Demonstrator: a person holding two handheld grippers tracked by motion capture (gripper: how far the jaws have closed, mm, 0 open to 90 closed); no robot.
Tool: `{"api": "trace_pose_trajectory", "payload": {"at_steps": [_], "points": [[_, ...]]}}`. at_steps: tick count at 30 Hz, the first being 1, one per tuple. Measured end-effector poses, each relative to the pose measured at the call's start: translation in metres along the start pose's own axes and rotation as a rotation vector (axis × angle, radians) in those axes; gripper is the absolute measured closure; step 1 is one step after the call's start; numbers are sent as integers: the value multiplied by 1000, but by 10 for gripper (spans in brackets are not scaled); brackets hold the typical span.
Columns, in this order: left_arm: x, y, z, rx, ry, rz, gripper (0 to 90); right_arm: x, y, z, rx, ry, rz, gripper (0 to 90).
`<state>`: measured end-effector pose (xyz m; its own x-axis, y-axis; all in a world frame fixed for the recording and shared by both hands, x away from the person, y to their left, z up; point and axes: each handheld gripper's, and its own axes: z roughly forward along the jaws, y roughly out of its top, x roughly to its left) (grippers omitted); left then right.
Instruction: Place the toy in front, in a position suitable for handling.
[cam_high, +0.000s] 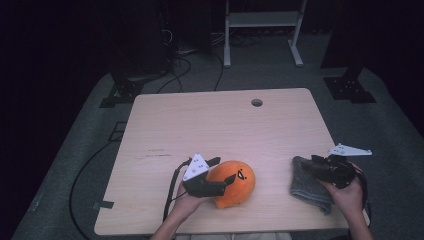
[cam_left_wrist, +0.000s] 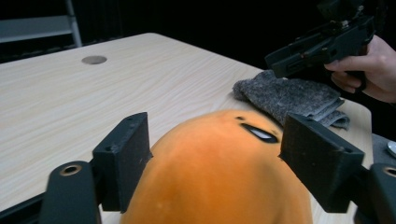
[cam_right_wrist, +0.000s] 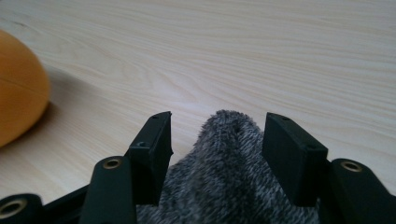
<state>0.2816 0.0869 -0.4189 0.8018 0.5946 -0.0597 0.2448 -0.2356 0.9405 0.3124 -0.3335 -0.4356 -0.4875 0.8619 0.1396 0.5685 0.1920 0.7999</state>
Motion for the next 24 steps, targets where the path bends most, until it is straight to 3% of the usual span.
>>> {"api": "trace_pose_trajectory", "payload": {"at_steps": [4,9,13,16,19,21,24], "points": [[-9,-7,-4,37,40,23,201,1,2,8,31,-16,-18,445],[-9,-11,-2,82,70,47,183,2,-1,20,137,-61,-41,517],[-4,-16,2,102,59,45,186,0,-5,30,220,-63,-27,648],[-1,-20,3,107,52,62,250,2,-5,35,264,-58,-27,733],[1,-23,5,121,62,93,306,4,-3,36,277,-39,-26,777],[4,-23,6,121,60,84,319,5,-2,34,268,-28,-19,790],[8,-25,8,117,60,68,322,14,4,28,210,17,-38,796]]}}
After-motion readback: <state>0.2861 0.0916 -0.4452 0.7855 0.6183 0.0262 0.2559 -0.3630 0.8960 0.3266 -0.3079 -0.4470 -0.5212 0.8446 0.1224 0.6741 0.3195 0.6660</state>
